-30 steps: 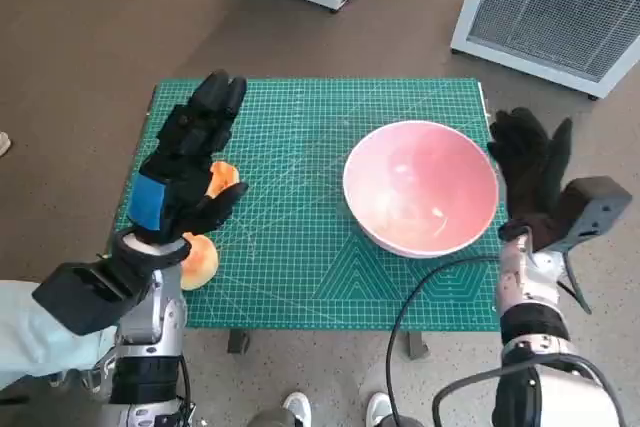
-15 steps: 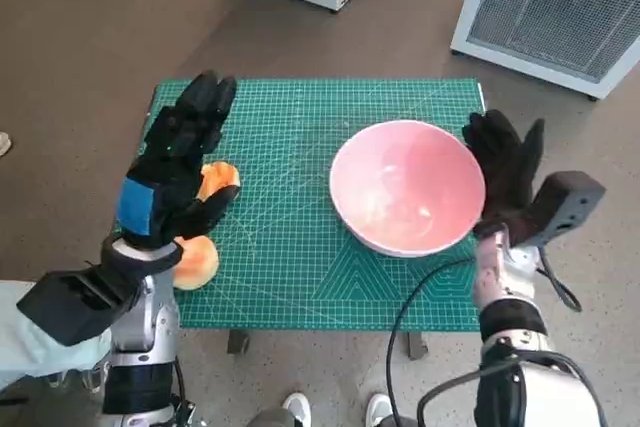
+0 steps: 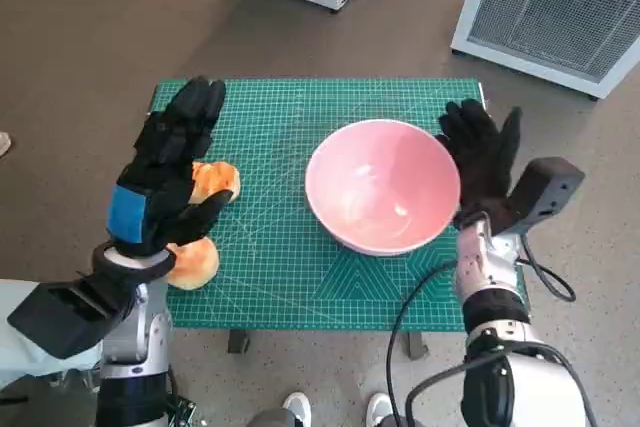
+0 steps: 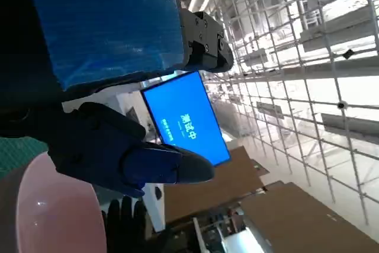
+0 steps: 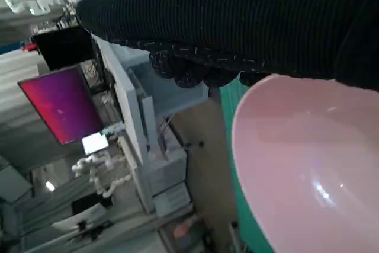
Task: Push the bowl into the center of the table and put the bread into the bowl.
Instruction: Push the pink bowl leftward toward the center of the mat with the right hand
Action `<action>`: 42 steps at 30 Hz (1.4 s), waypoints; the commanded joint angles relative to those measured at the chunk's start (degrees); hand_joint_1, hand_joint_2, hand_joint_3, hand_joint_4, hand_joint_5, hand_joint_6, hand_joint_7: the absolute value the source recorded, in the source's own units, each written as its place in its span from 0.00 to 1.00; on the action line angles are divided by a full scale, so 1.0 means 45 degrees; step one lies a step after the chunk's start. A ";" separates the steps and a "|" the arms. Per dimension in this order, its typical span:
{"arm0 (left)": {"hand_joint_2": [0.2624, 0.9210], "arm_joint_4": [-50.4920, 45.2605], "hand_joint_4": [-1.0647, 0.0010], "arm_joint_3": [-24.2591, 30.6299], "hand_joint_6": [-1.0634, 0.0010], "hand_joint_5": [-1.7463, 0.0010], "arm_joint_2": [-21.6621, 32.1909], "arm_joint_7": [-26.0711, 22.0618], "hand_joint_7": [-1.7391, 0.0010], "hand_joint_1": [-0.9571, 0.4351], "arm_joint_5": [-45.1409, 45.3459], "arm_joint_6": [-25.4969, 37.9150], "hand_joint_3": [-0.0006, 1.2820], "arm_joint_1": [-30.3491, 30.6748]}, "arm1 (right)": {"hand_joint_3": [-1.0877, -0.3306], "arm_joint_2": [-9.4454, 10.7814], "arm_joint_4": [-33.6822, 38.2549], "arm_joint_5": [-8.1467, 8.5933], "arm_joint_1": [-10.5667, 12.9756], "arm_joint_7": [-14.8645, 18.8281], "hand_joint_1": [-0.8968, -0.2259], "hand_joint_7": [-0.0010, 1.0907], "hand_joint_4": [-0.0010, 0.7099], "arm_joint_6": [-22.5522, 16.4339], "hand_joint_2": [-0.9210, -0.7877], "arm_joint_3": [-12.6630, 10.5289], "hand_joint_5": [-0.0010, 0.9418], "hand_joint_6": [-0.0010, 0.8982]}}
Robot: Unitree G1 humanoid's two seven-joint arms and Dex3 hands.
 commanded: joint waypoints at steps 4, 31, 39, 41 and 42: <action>1.00 -0.0830 0.78 0.0191 0.88 1.00 0.0144 0.0352 0.75 0.27 0.0054 0.0384 0.20 0.0603 | 0.19 0.0550 0.0216 0.0002 -0.0279 0.0180 0.44 0.30 0.25 0.0328 0.00 -0.0095 0.00 0.24; 1.00 -0.1204 0.78 0.0504 0.88 1.00 0.0124 0.1183 0.74 0.26 0.0669 0.0032 0.20 0.1315 | 0.20 0.1230 0.0324 -0.0410 -0.0891 0.0202 0.41 0.27 0.17 0.1119 0.00 0.0102 0.01 0.23; 1.00 -0.1020 0.78 0.0471 0.88 1.00 0.0120 0.1155 0.73 0.26 0.0603 -0.0013 0.21 0.1172 | 0.26 0.0977 0.0238 -0.0465 -0.1073 0.0386 0.40 0.27 0.19 0.0978 0.00 0.0050 0.01 0.24; 1.00 -0.0954 0.78 0.0455 0.88 1.00 0.0117 0.1138 0.73 0.26 0.0583 -0.0025 0.21 0.1111 | 0.27 0.0900 0.0203 -0.0423 -0.1107 0.0526 0.39 0.27 0.19 0.0861 0.00 0.0003 0.01 0.24; 1.00 -0.0920 0.78 0.0450 0.88 1.00 0.0118 0.1133 0.73 0.26 0.0577 -0.0032 0.21 0.1080 | 0.27 0.0872 0.0188 -0.0407 -0.1122 0.0585 0.39 0.27 0.19 0.0802 0.00 -0.0015 0.01 0.24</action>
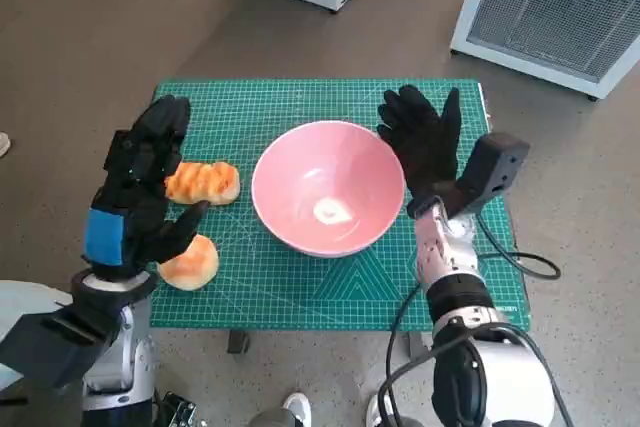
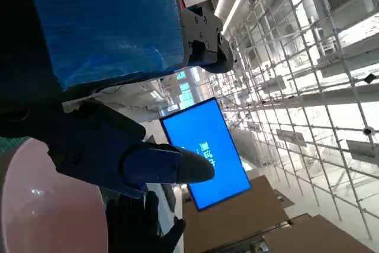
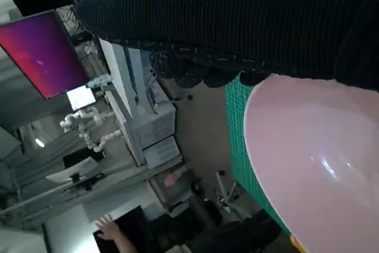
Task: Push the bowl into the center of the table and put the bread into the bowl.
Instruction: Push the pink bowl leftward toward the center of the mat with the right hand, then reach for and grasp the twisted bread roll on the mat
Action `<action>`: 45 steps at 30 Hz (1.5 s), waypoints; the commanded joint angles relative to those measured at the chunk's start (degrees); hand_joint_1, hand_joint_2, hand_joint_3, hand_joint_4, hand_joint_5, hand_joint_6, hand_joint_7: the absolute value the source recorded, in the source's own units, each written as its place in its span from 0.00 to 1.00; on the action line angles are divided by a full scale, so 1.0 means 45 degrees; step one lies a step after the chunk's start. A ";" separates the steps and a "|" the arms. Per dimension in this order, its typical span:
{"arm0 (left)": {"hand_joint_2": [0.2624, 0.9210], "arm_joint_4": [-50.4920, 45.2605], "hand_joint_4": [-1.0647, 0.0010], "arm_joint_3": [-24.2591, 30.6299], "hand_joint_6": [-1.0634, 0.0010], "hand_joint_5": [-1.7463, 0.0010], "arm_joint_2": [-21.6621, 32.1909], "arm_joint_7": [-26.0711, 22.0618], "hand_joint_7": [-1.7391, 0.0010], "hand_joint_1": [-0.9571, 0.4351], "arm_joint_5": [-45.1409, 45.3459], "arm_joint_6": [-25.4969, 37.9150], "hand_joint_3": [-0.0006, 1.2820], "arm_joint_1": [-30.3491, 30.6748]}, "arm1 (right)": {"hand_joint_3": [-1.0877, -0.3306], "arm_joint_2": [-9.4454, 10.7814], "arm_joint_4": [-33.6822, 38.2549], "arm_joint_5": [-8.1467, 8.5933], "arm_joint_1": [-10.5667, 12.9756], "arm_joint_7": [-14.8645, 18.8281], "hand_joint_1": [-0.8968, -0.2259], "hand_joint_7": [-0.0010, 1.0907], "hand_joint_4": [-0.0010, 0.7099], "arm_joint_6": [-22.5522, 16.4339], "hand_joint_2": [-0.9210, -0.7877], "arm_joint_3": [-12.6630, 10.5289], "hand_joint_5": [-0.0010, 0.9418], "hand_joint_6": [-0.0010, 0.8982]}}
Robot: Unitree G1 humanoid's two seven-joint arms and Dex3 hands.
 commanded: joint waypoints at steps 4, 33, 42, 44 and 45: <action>1.00 0.0228 0.78 -0.0066 0.89 1.00 -0.0032 -0.0042 0.73 0.26 -0.0088 -0.0096 0.21 -0.0364 | 0.27 -0.0340 -0.0075 0.0141 -0.0080 0.0620 0.40 0.27 0.19 -0.0633 0.00 -0.0124 0.01 0.23; 1.00 0.2161 0.76 -0.0703 0.89 1.00 -0.0216 -0.1286 0.72 0.28 -0.0485 -0.0599 0.20 -0.2441 | 0.41 -0.0745 -0.3096 0.0848 0.1596 0.6068 0.28 0.58 0.37 -0.6640 0.00 0.1377 0.00 0.10; 1.00 0.2962 0.75 -0.0836 0.85 1.00 -0.0348 -0.1889 0.76 0.27 -0.0665 -0.1080 0.19 -0.3072 | 0.46 -0.0585 -0.4784 0.1937 0.2417 0.7193 0.27 0.63 0.32 -0.6489 0.00 0.1835 0.00 0.02; 1.00 0.3051 0.75 -0.0861 0.85 1.00 -0.0370 -0.1942 0.77 0.26 -0.0618 -0.1192 0.19 -0.3158 | 0.46 -0.0565 -0.5095 0.2038 0.2588 0.7216 0.27 0.63 0.32 -0.6446 0.00 0.1960 0.00 0.01; 1.00 0.3093 0.75 -0.0868 0.85 1.00 -0.0377 -0.1964 0.77 0.26 -0.0600 -0.1242 0.19 -0.3194 | 0.46 -0.0558 -0.5221 0.2079 0.2658 0.7213 0.27 0.63 0.32 -0.6424 0.00 0.2018 0.00 0.01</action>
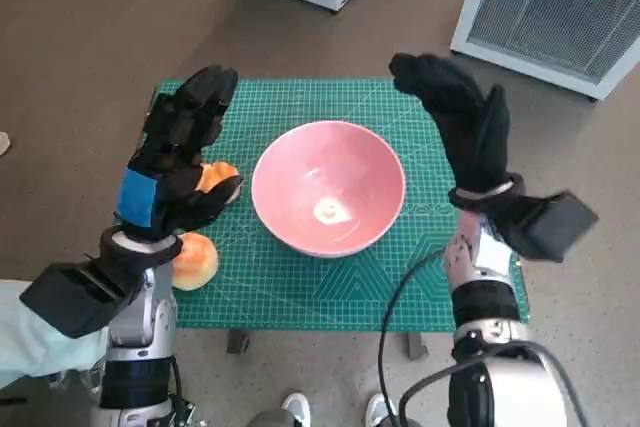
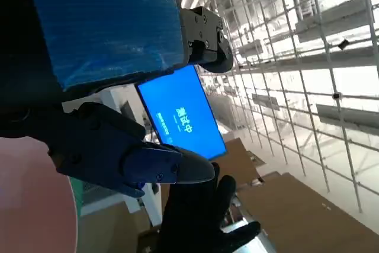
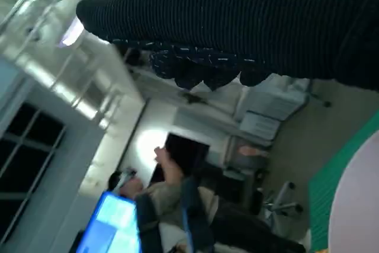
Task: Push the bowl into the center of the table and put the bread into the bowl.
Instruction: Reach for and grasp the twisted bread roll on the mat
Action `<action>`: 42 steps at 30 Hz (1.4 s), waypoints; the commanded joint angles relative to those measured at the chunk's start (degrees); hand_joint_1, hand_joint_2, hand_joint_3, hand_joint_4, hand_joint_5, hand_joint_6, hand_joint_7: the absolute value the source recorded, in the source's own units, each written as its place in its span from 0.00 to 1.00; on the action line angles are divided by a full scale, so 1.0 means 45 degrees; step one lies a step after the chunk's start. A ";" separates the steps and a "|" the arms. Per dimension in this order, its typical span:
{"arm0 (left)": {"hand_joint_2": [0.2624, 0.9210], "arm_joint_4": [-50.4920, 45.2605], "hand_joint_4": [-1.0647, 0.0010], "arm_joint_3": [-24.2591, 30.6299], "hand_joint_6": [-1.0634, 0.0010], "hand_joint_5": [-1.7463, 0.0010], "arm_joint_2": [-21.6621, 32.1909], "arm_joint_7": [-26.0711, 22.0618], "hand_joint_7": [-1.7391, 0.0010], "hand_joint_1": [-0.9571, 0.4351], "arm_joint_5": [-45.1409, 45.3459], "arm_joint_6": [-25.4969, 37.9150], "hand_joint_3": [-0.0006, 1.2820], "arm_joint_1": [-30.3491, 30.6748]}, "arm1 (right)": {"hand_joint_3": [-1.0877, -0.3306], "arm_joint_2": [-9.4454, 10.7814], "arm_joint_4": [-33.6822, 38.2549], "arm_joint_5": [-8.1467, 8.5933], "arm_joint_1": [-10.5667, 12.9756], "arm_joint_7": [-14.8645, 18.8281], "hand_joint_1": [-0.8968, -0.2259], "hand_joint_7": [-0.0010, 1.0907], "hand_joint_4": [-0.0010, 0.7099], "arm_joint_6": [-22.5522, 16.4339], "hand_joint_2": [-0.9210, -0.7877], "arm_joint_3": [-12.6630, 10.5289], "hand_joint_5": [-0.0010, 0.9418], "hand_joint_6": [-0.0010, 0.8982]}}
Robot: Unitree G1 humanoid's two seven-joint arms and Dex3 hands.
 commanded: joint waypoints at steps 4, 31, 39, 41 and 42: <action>1.00 0.0359 0.75 -0.0136 0.85 1.00 -0.0049 -0.0254 0.78 0.25 -0.0018 -0.0441 0.19 -0.0497 | 0.47 0.0107 -0.1002 0.0368 0.0938 0.0148 0.28 0.62 0.31 0.0319 0.00 0.0443 0.00 0.00; 0.99 -0.0447 0.76 0.0424 0.83 1.00 0.2302 0.1091 0.81 0.32 0.4100 -0.0406 0.10 -0.0631 | 0.47 0.0122 -0.1579 0.0473 0.1344 -0.0250 0.29 0.59 0.31 0.0497 0.00 0.0827 0.00 0.00; 0.78 -0.3898 0.87 0.0367 0.81 1.00 0.4858 0.0085 0.93 0.63 0.8369 0.5968 0.01 -0.0054 | 0.47 0.0175 -0.1553 0.0489 0.1355 -0.0293 0.29 0.59 0.31 0.0530 0.00 0.0831 0.00 0.00; 0.77 -0.4222 0.88 0.0206 0.80 1.00 0.5059 -0.0278 0.94 0.68 0.8828 0.7300 0.01 -0.0189 | 0.47 0.0194 -0.1534 0.0508 0.1355 -0.0298 0.29 0.59 0.31 0.0555 0.00 0.0822 0.00 0.00; 0.77 -0.4264 0.88 0.0116 0.80 1.00 0.5148 -0.0387 0.95 0.71 0.9024 0.7761 0.01 -0.0272 | 0.47 0.0204 -0.1532 0.0522 0.1356 -0.0298 0.29 0.59 0.31 0.0573 0.00 0.0817 0.00 0.00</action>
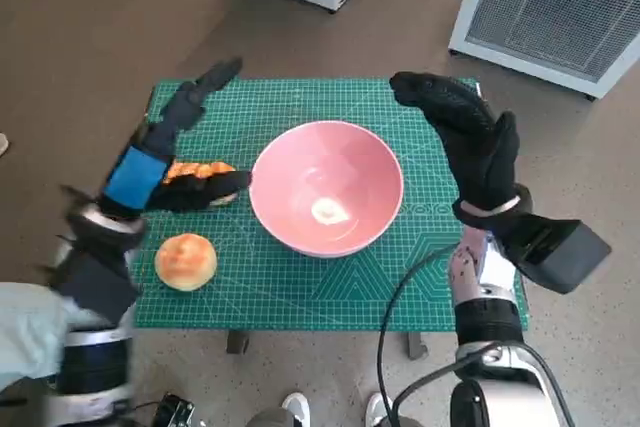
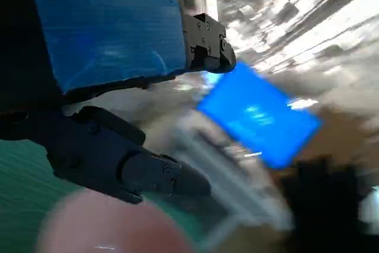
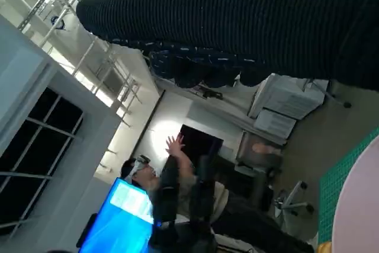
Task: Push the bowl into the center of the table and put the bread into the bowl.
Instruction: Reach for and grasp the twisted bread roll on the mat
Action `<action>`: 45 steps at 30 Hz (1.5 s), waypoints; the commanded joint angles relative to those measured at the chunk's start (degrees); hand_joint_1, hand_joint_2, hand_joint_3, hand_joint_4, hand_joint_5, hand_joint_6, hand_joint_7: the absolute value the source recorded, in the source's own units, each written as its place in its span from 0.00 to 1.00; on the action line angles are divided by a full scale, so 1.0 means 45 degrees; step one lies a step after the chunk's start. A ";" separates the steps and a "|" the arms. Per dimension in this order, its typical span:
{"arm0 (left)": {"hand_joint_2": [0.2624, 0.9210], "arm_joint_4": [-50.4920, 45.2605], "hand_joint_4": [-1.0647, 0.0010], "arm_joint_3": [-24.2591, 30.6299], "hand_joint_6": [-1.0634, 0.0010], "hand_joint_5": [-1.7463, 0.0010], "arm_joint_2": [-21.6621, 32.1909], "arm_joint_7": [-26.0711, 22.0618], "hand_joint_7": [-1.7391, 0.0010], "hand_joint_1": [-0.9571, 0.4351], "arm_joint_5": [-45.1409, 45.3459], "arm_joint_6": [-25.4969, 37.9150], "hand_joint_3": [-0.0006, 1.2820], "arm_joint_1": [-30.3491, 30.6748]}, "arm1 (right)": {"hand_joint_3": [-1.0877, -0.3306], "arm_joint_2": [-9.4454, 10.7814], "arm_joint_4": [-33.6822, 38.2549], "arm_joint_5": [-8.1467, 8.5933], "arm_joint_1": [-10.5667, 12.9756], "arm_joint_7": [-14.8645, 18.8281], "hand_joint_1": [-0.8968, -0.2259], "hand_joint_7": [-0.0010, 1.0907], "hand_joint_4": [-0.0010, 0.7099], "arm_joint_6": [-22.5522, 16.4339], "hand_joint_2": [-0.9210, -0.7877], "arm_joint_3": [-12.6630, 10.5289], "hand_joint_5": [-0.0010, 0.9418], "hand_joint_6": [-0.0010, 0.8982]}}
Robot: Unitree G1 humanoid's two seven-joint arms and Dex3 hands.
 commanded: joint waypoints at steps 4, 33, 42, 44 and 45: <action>0.77 -0.2110 0.87 -0.0483 0.78 0.99 0.1684 -0.1351 0.96 0.75 0.2643 0.5352 0.01 -0.0124 | 0.47 0.0189 0.0140 0.0176 0.0374 -0.0145 0.29 0.59 0.31 0.0220 0.00 0.0073 0.00 0.00; 0.77 0.5318 0.84 -0.4941 0.73 1.00 0.1776 -0.1563 0.99 0.72 0.4048 0.6557 0.00 -0.3660 | 0.47 0.0195 0.0327 0.0320 0.0336 -0.0159 0.28 0.59 0.31 0.0433 0.00 0.0069 0.00 0.00; 0.76 0.8839 0.86 -0.6285 0.73 1.00 0.0882 -0.1021 0.99 0.68 0.4581 0.6221 0.00 -0.5231 | 0.47 0.0219 0.0294 0.0313 0.0338 -0.0200 0.27 0.59 0.32 0.0514 0.00 0.0084 0.00 0.00; 0.76 0.9637 0.87 -0.6571 0.72 1.00 0.0716 -0.0806 0.99 0.67 0.4743 0.6064 0.00 -0.5534 | 0.47 0.0224 0.0280 0.0315 0.0337 -0.0203 0.27 0.59 0.32 0.0541 0.00 0.0087 0.00 0.00; 0.75 1.0070 0.87 -0.6726 0.72 1.00 0.0633 -0.0680 0.99 0.66 0.4826 0.5977 0.00 -0.5694 | 0.47 0.0223 0.0255 0.0317 0.0349 -0.0201 0.27 0.59 0.32 0.0548 0.00 0.0091 0.00 0.00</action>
